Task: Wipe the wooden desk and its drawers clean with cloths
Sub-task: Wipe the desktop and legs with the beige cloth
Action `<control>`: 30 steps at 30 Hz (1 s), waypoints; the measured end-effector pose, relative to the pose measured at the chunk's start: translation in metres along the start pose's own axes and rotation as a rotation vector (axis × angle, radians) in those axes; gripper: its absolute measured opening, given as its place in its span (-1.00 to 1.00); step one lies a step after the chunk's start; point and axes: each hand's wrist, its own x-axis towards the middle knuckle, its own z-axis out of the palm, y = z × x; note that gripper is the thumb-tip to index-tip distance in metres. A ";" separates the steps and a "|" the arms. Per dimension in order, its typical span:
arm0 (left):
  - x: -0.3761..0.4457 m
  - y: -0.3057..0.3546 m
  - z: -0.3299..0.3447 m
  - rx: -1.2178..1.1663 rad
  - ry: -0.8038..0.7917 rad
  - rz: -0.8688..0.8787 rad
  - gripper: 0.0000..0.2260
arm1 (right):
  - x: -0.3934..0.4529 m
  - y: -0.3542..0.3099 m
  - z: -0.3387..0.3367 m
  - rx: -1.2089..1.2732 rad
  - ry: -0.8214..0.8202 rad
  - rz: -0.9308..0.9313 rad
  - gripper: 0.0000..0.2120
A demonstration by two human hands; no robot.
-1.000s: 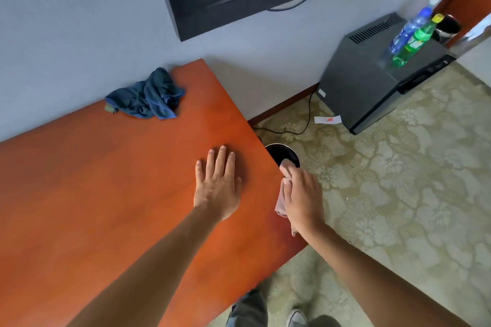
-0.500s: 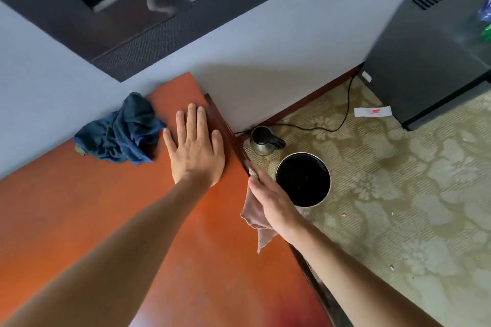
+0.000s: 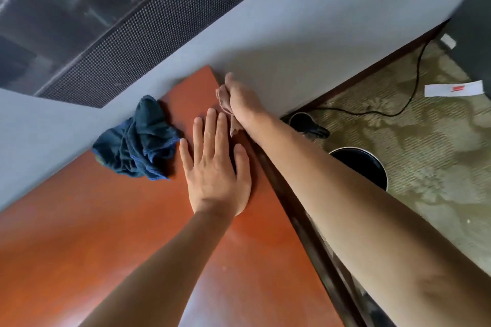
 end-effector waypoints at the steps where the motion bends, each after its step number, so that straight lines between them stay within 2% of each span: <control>1: 0.000 0.000 0.000 -0.003 0.007 0.000 -0.40 | -0.016 0.010 -0.004 0.034 0.012 0.002 -0.55; 2: 0.000 -0.001 0.001 0.003 0.014 0.008 -0.41 | -0.030 0.022 -0.007 0.089 0.023 0.045 -0.56; 5: -0.002 -0.004 0.002 0.038 0.009 0.050 -0.38 | -0.065 0.043 -0.016 0.146 0.002 0.127 -0.73; 8: -0.001 -0.002 0.001 0.021 0.002 0.024 -0.37 | -0.043 0.013 -0.012 0.088 -0.021 0.096 -0.88; 11: -0.001 0.002 0.000 0.002 0.000 0.002 -0.40 | 0.009 -0.027 0.009 0.072 0.022 0.126 -0.68; 13: -0.001 0.001 0.000 -0.015 -0.004 -0.005 -0.39 | 0.038 -0.035 0.017 0.053 0.140 0.133 -0.66; 14: -0.001 0.001 0.000 -0.023 -0.004 -0.007 -0.39 | 0.040 -0.034 0.019 -0.023 0.147 0.163 -0.63; 17: -0.001 0.002 -0.002 -0.021 -0.001 -0.006 -0.41 | 0.008 -0.016 0.011 -0.287 0.115 0.153 -0.61; 19: -0.002 0.001 -0.002 0.008 -0.021 0.016 -0.35 | -0.035 0.010 0.003 -0.351 0.093 0.184 -0.62; 23: -0.001 -0.003 0.001 0.060 -0.006 0.040 -0.38 | -0.094 0.034 -0.007 -0.208 0.129 0.306 -0.52; 25: -0.001 0.000 0.001 0.033 0.007 0.021 -0.40 | -0.075 0.022 -0.006 -0.221 0.114 0.268 -0.53; 27: -0.001 0.002 0.001 -0.001 0.014 0.004 -0.41 | -0.038 0.005 0.002 -0.249 0.059 0.150 -0.61; 30: -0.001 0.002 0.000 -0.023 0.018 -0.005 -0.40 | 0.011 -0.007 0.006 -0.158 0.059 0.087 -0.61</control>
